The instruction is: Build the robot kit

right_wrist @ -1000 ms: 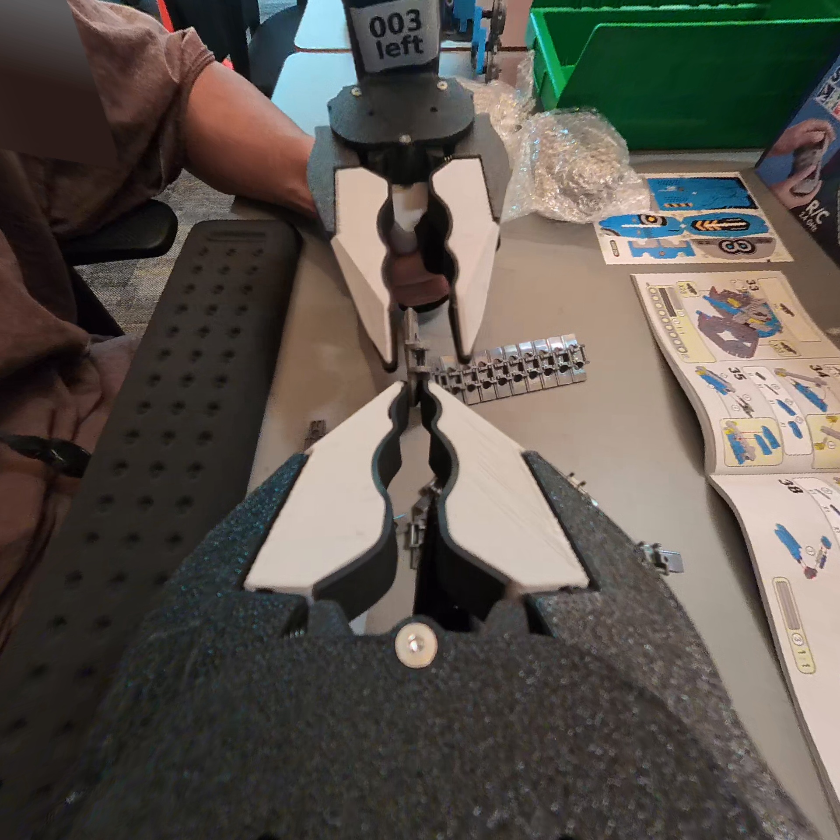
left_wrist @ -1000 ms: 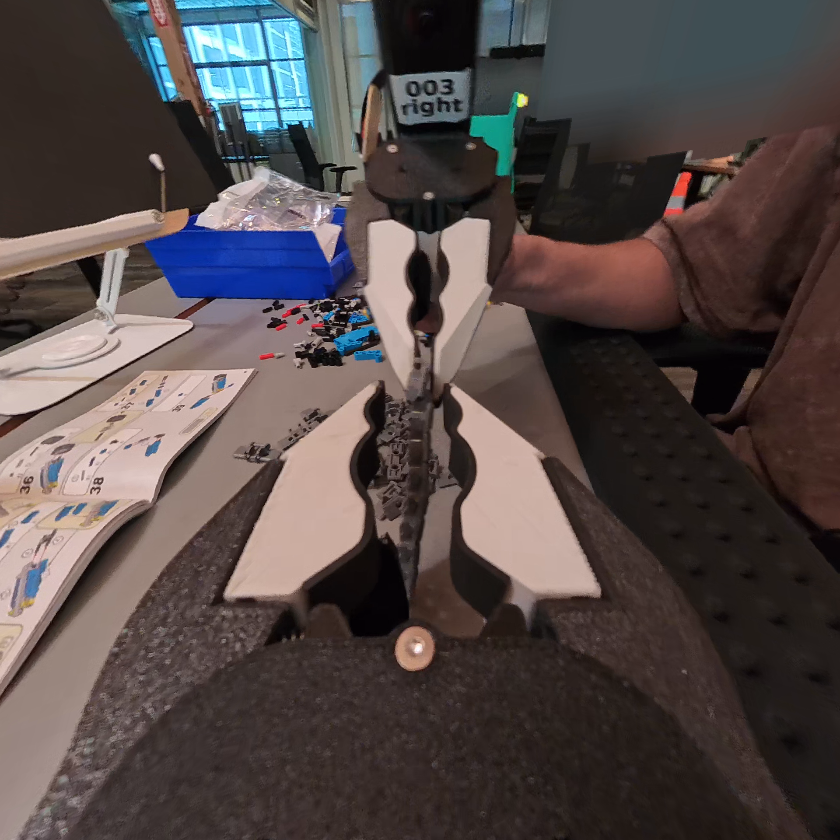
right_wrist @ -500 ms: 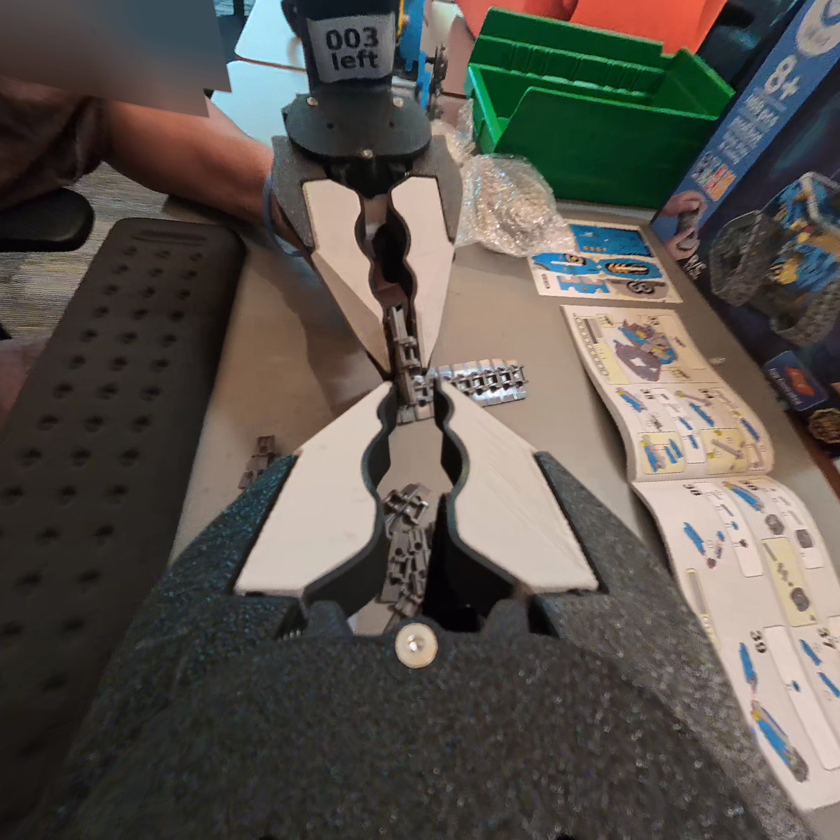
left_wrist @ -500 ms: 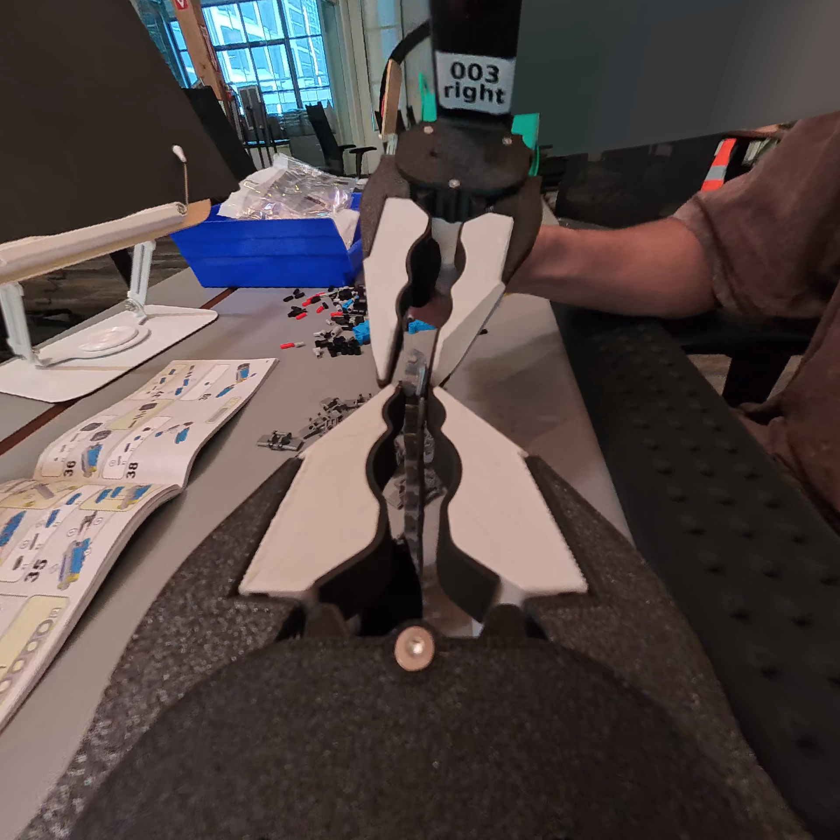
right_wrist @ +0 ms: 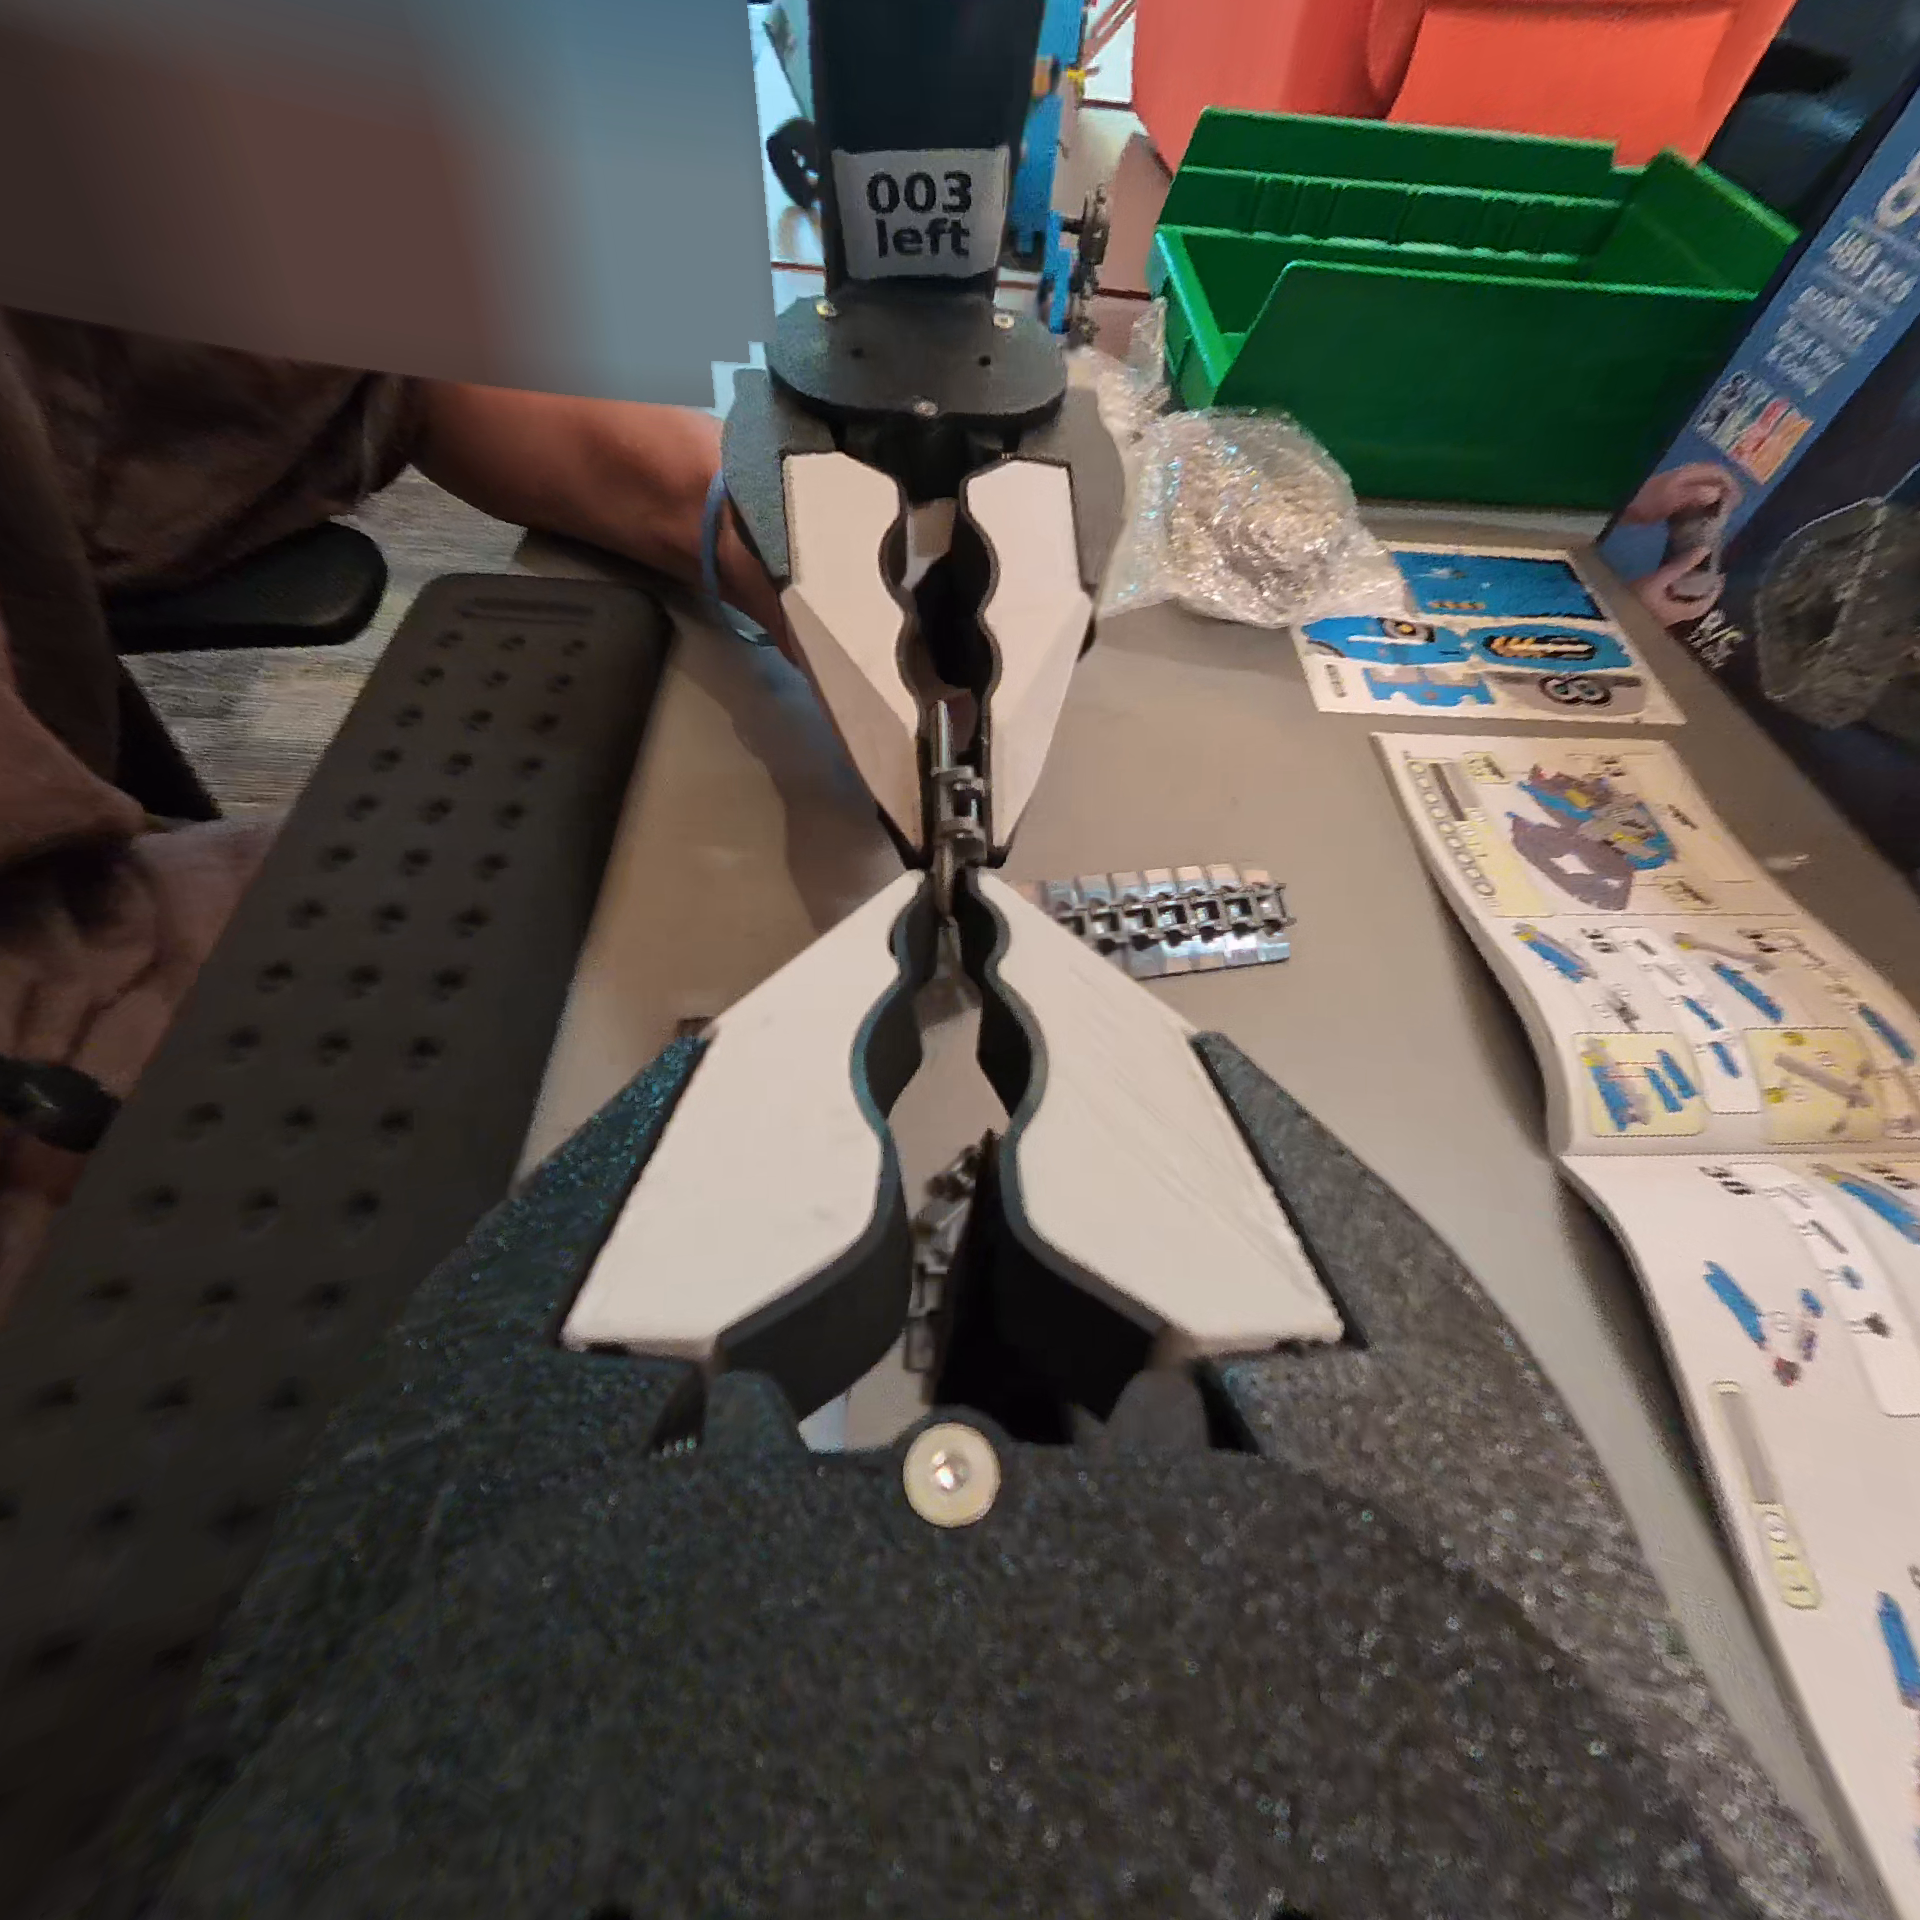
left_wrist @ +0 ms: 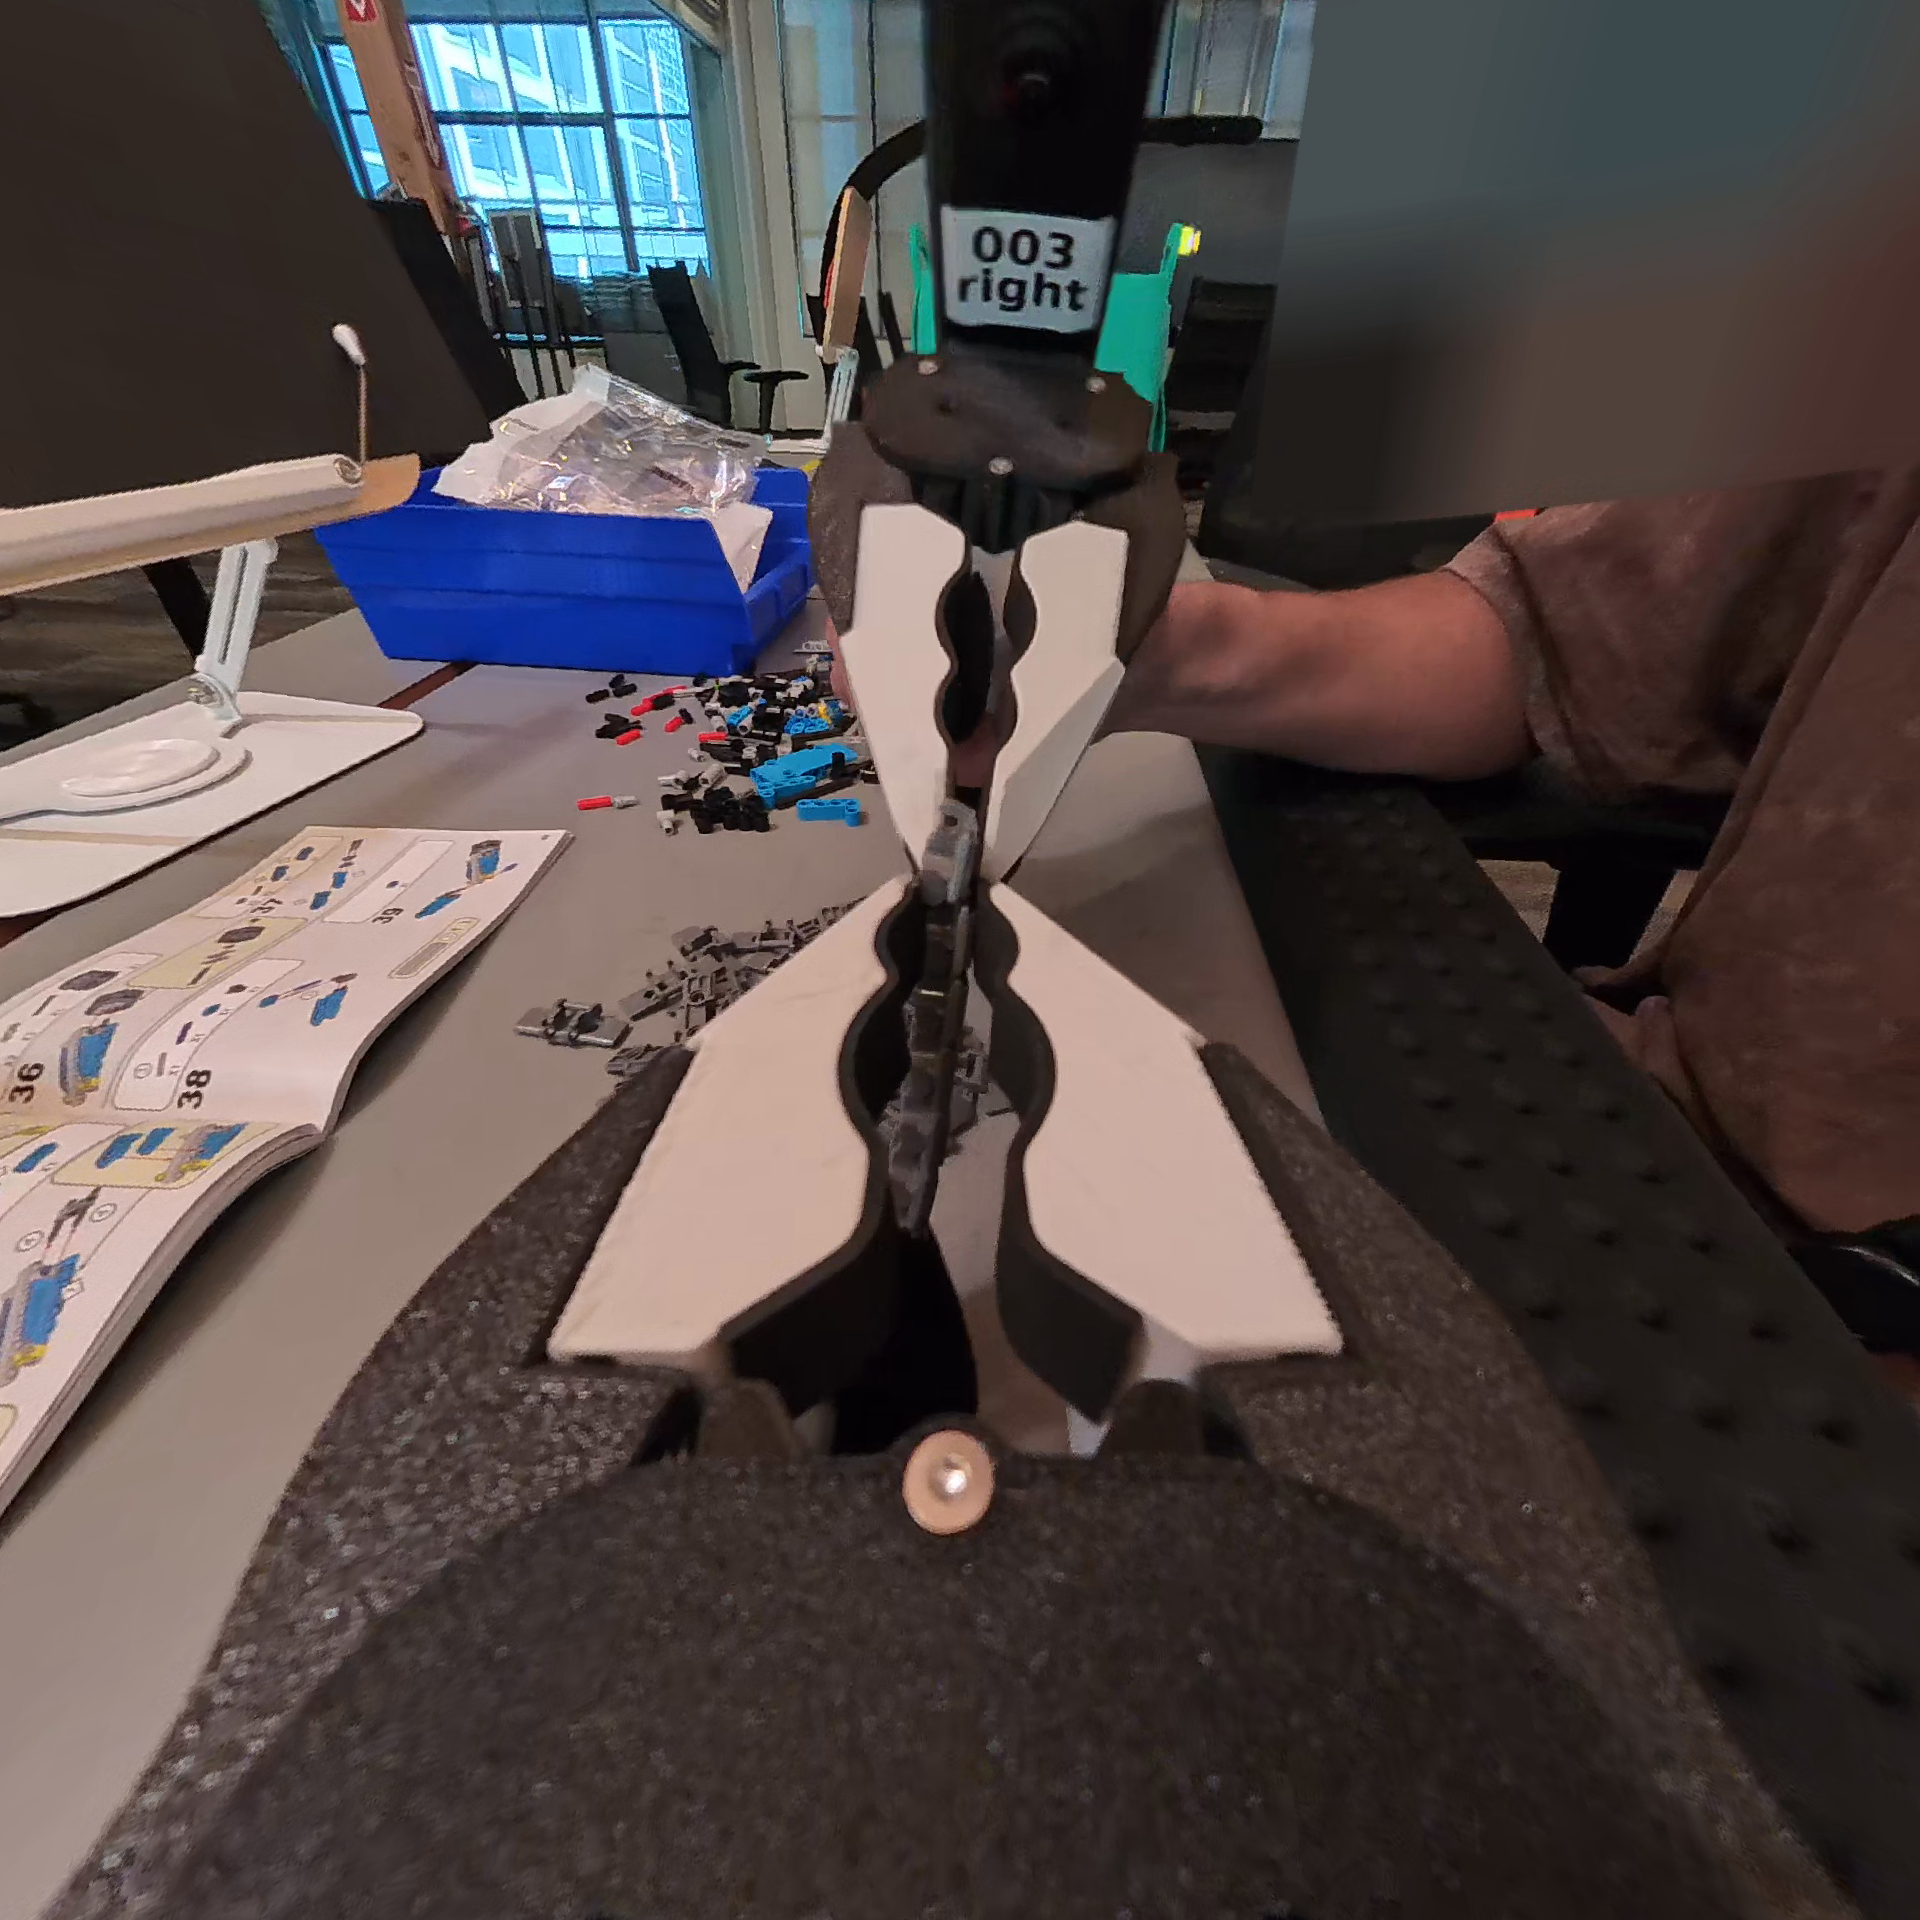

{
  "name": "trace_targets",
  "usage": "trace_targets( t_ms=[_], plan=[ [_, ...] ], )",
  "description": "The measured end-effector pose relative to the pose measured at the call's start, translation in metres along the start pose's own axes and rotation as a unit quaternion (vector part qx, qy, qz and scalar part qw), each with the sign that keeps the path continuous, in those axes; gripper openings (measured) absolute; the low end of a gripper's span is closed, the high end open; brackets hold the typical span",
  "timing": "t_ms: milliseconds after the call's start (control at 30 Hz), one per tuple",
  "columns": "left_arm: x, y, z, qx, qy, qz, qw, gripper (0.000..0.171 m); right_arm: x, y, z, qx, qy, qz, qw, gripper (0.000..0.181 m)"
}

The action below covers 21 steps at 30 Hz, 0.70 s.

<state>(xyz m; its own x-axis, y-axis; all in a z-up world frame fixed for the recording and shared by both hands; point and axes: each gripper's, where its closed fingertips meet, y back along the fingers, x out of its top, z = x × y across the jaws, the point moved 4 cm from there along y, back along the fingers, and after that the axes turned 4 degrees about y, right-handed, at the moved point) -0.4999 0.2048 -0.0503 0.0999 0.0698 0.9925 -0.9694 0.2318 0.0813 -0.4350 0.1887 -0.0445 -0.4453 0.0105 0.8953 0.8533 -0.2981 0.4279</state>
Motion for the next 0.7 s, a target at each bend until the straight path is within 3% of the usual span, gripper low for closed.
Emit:
trace_targets(
  t_ms=[167,400,600,700],
  plan=[
    [0.002,-0.002,0.001,-0.003,0.021,0.008,1.000,0.007,0.000,0.004,0.001,0.045,-0.068,0.020,0.996,0.003],
    [0.004,0.004,-0.011,-0.019,0.082,0.027,0.996,0.008,0.003,0.000,0.014,-0.033,-0.038,0.045,0.998,0.018],
    [0.005,0.006,-0.011,-0.054,0.120,0.042,0.990,0.007,0.006,-0.001,0.010,-0.011,-0.042,0.071,0.997,0.010],
    [0.006,0.006,-0.013,-0.036,0.095,0.036,0.994,0.010,0.005,0.002,0.013,0.024,-0.098,0.069,0.992,0.003]
  ],
)
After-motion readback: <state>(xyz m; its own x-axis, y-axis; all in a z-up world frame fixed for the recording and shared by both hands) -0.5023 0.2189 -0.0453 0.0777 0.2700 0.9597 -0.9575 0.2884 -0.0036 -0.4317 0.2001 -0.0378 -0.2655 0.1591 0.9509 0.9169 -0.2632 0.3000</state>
